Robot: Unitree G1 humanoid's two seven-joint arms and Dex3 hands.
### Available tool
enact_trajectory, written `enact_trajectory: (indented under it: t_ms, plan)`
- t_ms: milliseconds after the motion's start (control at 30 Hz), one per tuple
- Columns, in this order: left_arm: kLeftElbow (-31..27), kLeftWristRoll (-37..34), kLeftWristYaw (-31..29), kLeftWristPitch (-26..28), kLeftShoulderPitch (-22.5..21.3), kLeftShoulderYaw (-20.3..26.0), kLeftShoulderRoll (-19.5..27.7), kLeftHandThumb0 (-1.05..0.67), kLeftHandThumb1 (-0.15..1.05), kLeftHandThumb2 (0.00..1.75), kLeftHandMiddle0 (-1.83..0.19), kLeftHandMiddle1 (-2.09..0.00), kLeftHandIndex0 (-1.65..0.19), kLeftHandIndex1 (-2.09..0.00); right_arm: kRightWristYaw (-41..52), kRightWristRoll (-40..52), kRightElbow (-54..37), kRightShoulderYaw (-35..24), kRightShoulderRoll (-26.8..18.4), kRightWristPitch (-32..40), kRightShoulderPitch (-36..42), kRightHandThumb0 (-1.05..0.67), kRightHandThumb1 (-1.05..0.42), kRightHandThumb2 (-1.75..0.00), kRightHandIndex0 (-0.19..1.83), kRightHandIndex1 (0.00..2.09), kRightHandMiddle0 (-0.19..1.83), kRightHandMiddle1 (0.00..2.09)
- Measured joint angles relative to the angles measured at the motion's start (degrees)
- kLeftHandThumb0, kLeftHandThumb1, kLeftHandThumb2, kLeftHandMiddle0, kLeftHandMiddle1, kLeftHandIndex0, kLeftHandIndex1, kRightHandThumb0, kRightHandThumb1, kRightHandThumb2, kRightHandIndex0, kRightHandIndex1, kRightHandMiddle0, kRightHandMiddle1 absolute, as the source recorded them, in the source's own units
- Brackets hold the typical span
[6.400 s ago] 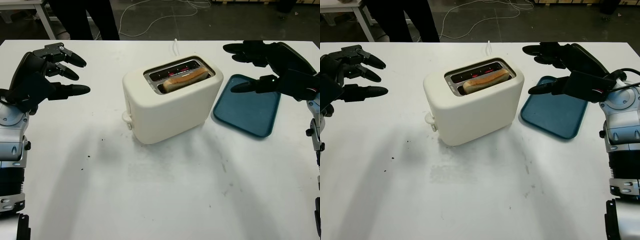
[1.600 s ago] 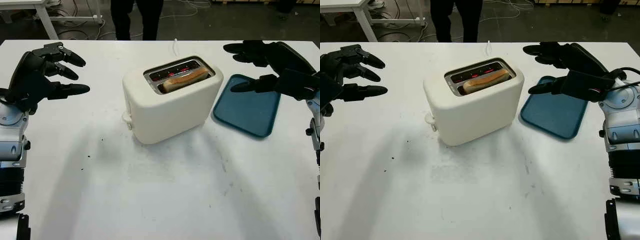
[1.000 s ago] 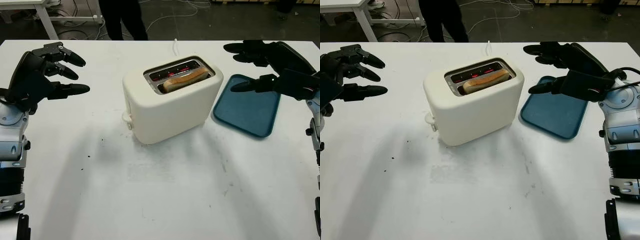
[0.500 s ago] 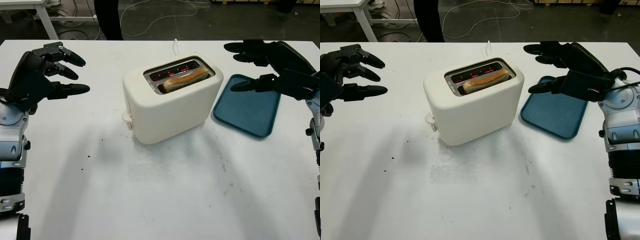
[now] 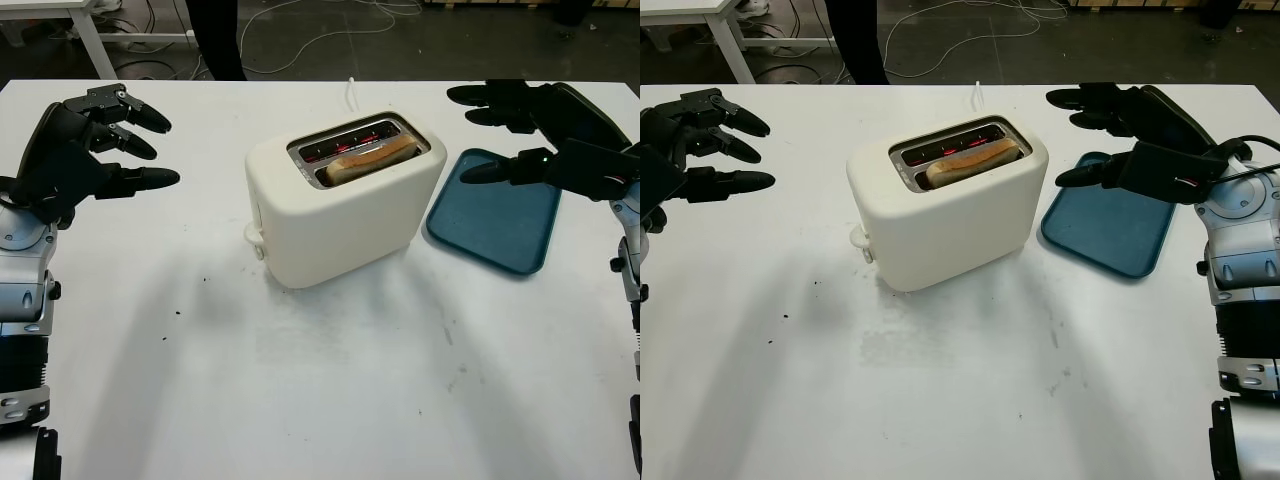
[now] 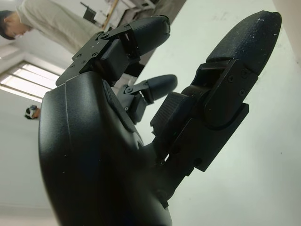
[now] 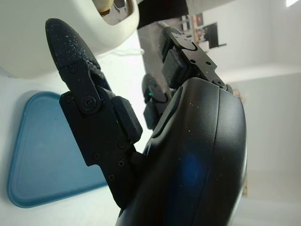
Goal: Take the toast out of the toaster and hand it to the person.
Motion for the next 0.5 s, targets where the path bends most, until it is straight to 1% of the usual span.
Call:
enact_trajectory:
  t_ms: [200, 500]
  plan:
    - [0.0, 0.0, 0.0, 0.0, 0.0, 0.0, 0.0, -1.05, 0.62, 0.0, -0.56, -1.16, -0.57, -1.04, 0.0, 0.37, 0.0, 0.0, 0.0, 0.03, 0.0, -0.79, -0.76, 0.0, 0.49, 0.02, 0.46, 0.0]
    - [-0.01, 0.0, 0.0, 0.02, 0.0, 0.0, 0.0, -1.05, 0.61, 0.0, -0.56, -1.16, -0.57, -1.04, 0.0, 0.1, 0.17, 0.04, 0.0, -0.12, 0.0, -0.82, -0.77, 0.0, 0.51, 0.03, 0.46, 0.0]
